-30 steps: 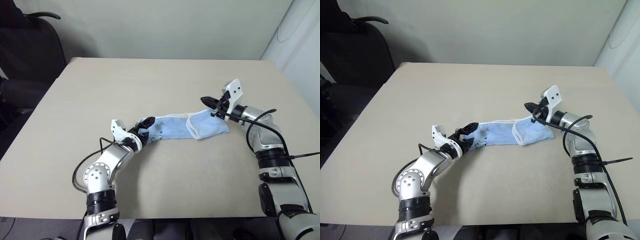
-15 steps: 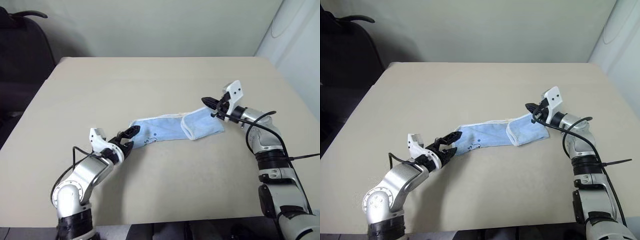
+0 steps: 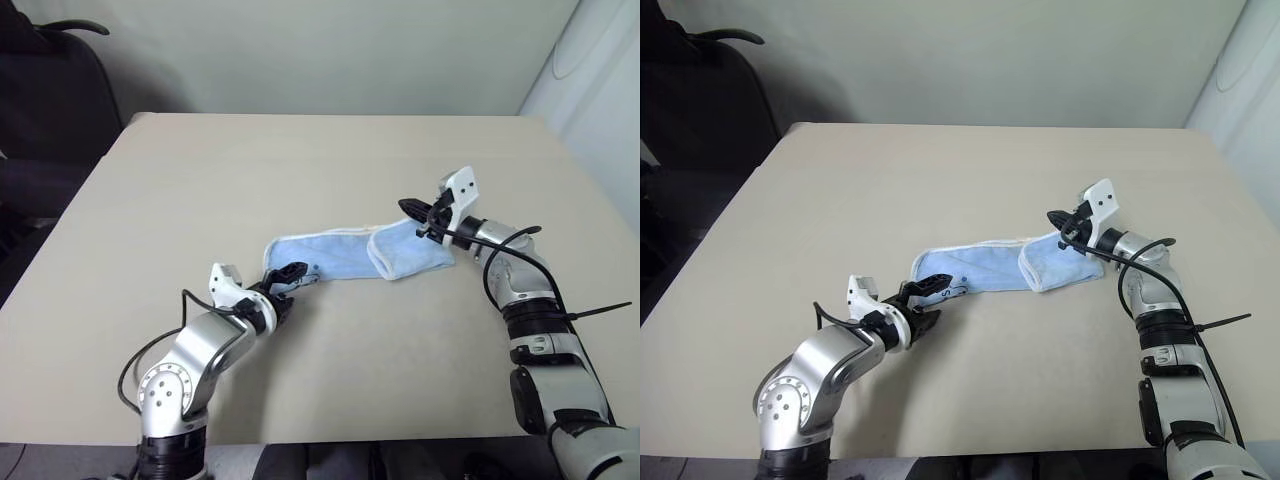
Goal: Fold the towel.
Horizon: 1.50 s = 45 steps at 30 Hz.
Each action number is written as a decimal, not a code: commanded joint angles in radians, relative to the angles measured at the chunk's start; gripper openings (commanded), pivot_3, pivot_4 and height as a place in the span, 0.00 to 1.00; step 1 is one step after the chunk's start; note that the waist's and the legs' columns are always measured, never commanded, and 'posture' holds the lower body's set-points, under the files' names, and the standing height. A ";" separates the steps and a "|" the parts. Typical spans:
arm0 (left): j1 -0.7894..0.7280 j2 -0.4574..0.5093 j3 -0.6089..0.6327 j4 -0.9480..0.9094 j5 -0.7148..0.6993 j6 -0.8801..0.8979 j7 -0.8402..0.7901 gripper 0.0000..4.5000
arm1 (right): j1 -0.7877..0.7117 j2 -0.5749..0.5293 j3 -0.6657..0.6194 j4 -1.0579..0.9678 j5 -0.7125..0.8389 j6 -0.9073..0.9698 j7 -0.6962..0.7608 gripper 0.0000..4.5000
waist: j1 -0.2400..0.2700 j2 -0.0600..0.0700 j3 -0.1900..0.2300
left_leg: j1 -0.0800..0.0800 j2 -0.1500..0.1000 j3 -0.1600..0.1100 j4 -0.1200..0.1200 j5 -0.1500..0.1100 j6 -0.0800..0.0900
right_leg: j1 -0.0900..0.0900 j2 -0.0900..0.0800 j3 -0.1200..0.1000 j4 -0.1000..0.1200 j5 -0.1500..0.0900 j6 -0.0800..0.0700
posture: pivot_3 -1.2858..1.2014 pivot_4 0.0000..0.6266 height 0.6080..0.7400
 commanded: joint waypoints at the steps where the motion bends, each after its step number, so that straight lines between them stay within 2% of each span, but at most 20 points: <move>1: -0.055 -0.016 -0.013 0.110 0.068 -0.018 -0.061 0.99 | -0.020 -0.007 -0.010 -0.027 0.000 -0.021 -0.006 0.00 | 0.006 0.000 0.000 | 0.000 0.000 0.000 0.000 0.000 0.001 | 0.000 0.000 0.000 0.000 0.000 0.000 | 0.52 0.24 1.00; 7: -0.137 -0.033 0.007 0.250 0.146 -0.007 -0.151 0.99 | -0.017 -0.008 -0.011 -0.036 0.000 -0.017 -0.013 0.00 | 0.015 0.001 0.001 | 0.003 -0.003 -0.002 0.001 0.000 0.006 | 0.005 0.000 0.000 0.001 0.001 0.000 | 0.52 0.24 1.00; 10: -0.161 -0.038 0.017 0.288 0.168 0.004 -0.184 0.99 | -0.014 -0.010 -0.011 -0.042 0.000 -0.016 -0.016 0.00 | 0.020 0.002 0.001 | 0.005 -0.013 -0.004 0.000 0.001 0.007 | 0.007 0.000 -0.001 0.001 0.000 -0.001 | 0.52 0.24 1.00; 11: -0.167 -0.036 0.026 0.307 0.186 0.001 -0.195 0.95 | -0.011 -0.011 -0.012 -0.047 0.000 -0.015 -0.018 0.00 | 0.020 0.002 0.001 | 0.006 -0.013 -0.005 0.000 0.001 0.007 | 0.008 -0.001 0.000 0.001 0.000 -0.001 | 0.52 0.24 1.00; 14: -0.180 -0.031 0.045 0.321 0.222 -0.002 -0.226 0.79 | -0.007 -0.013 -0.014 -0.054 0.001 -0.013 -0.023 0.00 | 0.019 0.002 0.001 | 0.006 -0.014 -0.004 0.000 0.001 0.007 | 0.008 -0.001 0.000 0.001 0.000 -0.001 | 0.52 0.24 1.00; 20: -0.190 -0.042 0.061 0.297 0.271 0.003 -0.277 0.30 | -0.005 -0.010 -0.011 -0.054 -0.002 -0.016 -0.028 0.00 | 0.009 0.002 0.001 | 0.005 -0.012 -0.003 -0.002 0.004 -0.004 | 0.004 0.000 0.001 0.000 0.000 -0.001 | 0.52 0.24 1.00; 24: -0.193 -0.049 0.074 0.278 0.306 0.011 -0.314 0.01 | -0.002 -0.006 -0.009 -0.051 -0.003 -0.021 -0.030 0.00 | 0.006 0.002 0.001 | -0.003 -0.009 -0.003 -0.003 0.003 -0.006 | -0.004 0.001 0.001 -0.001 0.000 -0.001 | 0.52 0.24 1.00; 28: -0.196 0.015 0.038 0.212 0.404 0.060 -0.448 0.01 | 0.001 -0.012 -0.014 -0.049 0.000 -0.022 -0.031 0.00 | 0.001 0.002 0.002 | -0.005 -0.006 -0.003 -0.005 0.004 -0.008 | -0.006 0.001 0.001 0.000 0.000 -0.001 | 0.52 0.24 1.00; 31: -0.196 0.028 0.031 0.200 0.439 0.078 -0.487 0.01 | 0.001 -0.015 -0.017 -0.046 0.001 -0.024 -0.032 0.00 | 0.000 0.002 0.002 | -0.005 0.001 -0.002 -0.005 0.003 -0.007 | -0.006 0.001 0.001 -0.001 0.000 -0.001 | 0.52 0.24 1.00; 33: -0.217 0.126 -0.058 0.128 0.565 0.133 -0.621 0.01 | 0.010 -0.031 -0.032 -0.039 0.001 -0.023 -0.042 0.00 | 0.000 0.000 0.003 | -0.005 0.001 -0.002 -0.005 0.003 -0.007 | -0.007 0.001 0.001 -0.001 0.000 -0.001 | 0.52 0.24 1.00; 35: -0.225 0.170 -0.099 0.098 0.631 0.154 -0.693 0.01 | 0.014 -0.038 -0.038 -0.036 0.002 -0.023 -0.047 0.00 | 0.001 0.000 0.003 | -0.005 0.002 -0.003 -0.005 0.003 -0.007 | -0.007 0.002 0.001 -0.001 0.000 -0.001 | 0.52 0.24 1.00; 39: -0.222 0.160 -0.092 0.098 0.670 0.162 -0.733 0.01 | 0.015 -0.039 -0.037 -0.037 0.003 -0.023 -0.048 0.00 | -0.004 0.000 0.003 | -0.005 0.002 -0.003 -0.005 0.003 -0.007 | -0.007 0.001 0.002 -0.001 0.000 -0.001 | 0.52 0.24 1.00; 40: -0.336 0.209 -0.226 0.133 0.808 0.189 -0.832 0.01 | 0.016 -0.049 -0.052 -0.018 -0.004 -0.033 -0.070 0.00 | -0.006 0.000 0.003 | -0.005 0.002 -0.003 -0.005 0.003 -0.007 | -0.007 0.001 0.002 -0.001 0.000 -0.001 | 0.52 0.24 1.00; 42: -0.502 0.264 -0.416 0.197 1.009 0.216 -0.978 0.01 | 0.017 -0.061 -0.073 0.010 -0.011 -0.051 -0.103 0.00 | 0.012 -0.001 0.005 | -0.007 0.003 -0.006 -0.005 0.004 -0.007 | -0.007 0.001 -0.001 0.000 -0.001 -0.002 | 0.52 0.24 1.00; 43: -0.545 0.274 -0.464 0.222 1.065 0.217 -1.024 0.01 | 0.016 -0.064 -0.077 0.018 -0.012 -0.057 -0.112 0.00 | 0.016 -0.001 0.005 | -0.008 0.003 -0.008 -0.005 0.004 -0.005 | -0.009 0.002 -0.001 0.000 0.000 -0.002 | 0.52 0.24 1.00; 45: -0.666 0.224 -0.569 0.333 1.170 0.196 -1.136 0.01 | 0.016 -0.069 -0.100 0.041 -0.015 -0.077 -0.157 0.00 | 0.018 0.000 0.005 | -0.009 0.002 -0.007 -0.001 0.001 -0.001 | -0.008 0.000 0.001 0.000 0.003 -0.002 | 0.52 0.24 1.00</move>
